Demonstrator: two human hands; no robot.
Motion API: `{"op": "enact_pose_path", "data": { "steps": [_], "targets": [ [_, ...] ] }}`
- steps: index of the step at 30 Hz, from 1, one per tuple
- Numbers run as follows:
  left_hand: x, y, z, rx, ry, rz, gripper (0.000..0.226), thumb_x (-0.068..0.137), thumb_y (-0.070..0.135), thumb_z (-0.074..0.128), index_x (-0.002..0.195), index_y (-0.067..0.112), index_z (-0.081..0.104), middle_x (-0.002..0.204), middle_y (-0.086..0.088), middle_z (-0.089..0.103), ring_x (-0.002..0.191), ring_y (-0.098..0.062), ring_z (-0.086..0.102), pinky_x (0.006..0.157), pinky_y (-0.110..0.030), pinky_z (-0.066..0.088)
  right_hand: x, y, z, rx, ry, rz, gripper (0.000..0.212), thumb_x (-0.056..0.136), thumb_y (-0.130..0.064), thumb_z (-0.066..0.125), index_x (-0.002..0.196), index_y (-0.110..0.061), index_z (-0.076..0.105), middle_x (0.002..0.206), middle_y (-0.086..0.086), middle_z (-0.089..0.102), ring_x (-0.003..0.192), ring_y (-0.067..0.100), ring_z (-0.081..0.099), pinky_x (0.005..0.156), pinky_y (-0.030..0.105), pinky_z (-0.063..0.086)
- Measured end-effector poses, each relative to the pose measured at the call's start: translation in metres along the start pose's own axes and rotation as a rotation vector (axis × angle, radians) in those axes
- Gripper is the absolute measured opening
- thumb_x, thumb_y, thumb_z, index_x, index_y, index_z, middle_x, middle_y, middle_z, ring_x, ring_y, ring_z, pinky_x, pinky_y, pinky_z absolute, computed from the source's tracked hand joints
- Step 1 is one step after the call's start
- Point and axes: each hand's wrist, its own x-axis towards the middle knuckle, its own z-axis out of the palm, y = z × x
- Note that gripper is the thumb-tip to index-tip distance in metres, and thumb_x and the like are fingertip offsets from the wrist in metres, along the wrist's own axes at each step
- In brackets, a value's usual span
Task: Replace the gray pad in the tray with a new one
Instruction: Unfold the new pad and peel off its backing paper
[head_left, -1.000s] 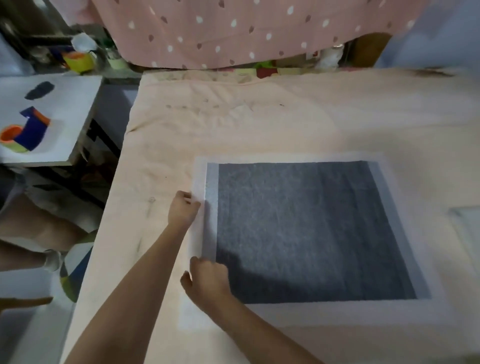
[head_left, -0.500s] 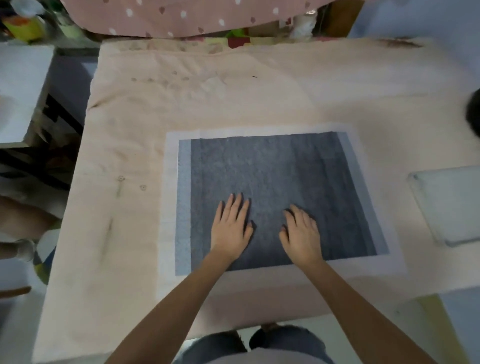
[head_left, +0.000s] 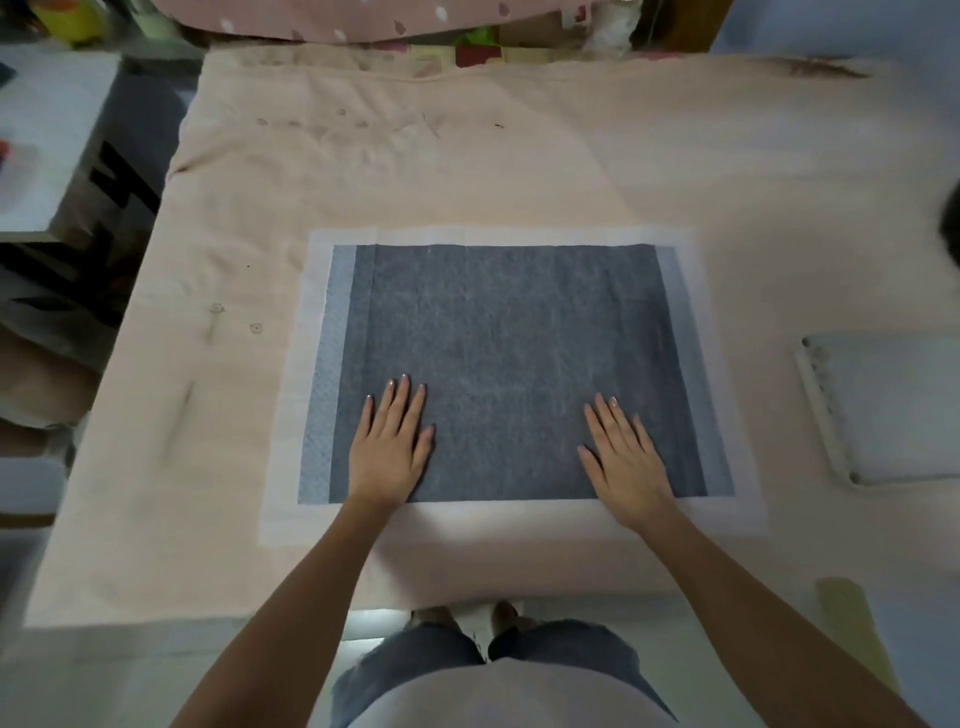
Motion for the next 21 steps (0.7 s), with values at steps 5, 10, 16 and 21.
{"op": "enact_pose_path", "data": {
  "steps": [5,10,16,21],
  "targets": [
    [-0.019,0.017,-0.013,-0.123,0.0,0.004,0.078,0.088,0.056,0.021,0.15,0.013,0.004,0.157,-0.005,0.005,0.146,-0.023,0.003,0.12,-0.045,0.004,-0.006,0.024,-0.011,0.092,-0.024,-0.107,0.075,0.094,-0.05,0.037,0.15,-0.011,0.005,0.153,0.0,-0.013,0.145,0.016,-0.007,0.119,0.035,-0.002],
    [-0.066,0.067,-0.007,0.057,-0.17,0.43,0.096,0.082,0.056,0.048,0.15,0.022,-0.01,0.159,-0.008,-0.006,0.146,-0.026,-0.006,0.116,-0.056,-0.001,-0.041,0.026,-0.005,-0.072,-0.211,-0.363,0.1,0.071,-0.066,0.037,0.151,-0.019,-0.001,0.152,-0.001,-0.021,0.142,0.016,-0.021,0.116,0.037,-0.013],
    [-0.06,0.093,-0.003,0.163,-0.302,0.298,0.098,0.085,0.041,0.053,0.143,0.026,-0.025,0.154,-0.008,-0.023,0.141,-0.028,-0.024,0.109,-0.057,-0.016,-0.055,0.019,-0.003,-0.117,-0.097,-0.334,0.082,0.082,-0.062,0.047,0.144,-0.011,0.034,0.155,0.012,0.021,0.144,0.028,0.019,0.114,0.038,-0.001],
    [-0.056,0.091,-0.005,0.195,-0.311,0.272,0.066,0.098,0.016,0.032,0.15,0.019,-0.01,0.158,-0.014,-0.009,0.145,-0.03,-0.012,0.112,-0.058,-0.007,-0.057,0.017,-0.002,-0.1,-0.108,-0.325,0.084,0.082,-0.063,0.044,0.146,-0.012,0.03,0.157,0.012,0.016,0.146,0.026,0.009,0.116,0.04,-0.006]
  ]
}}
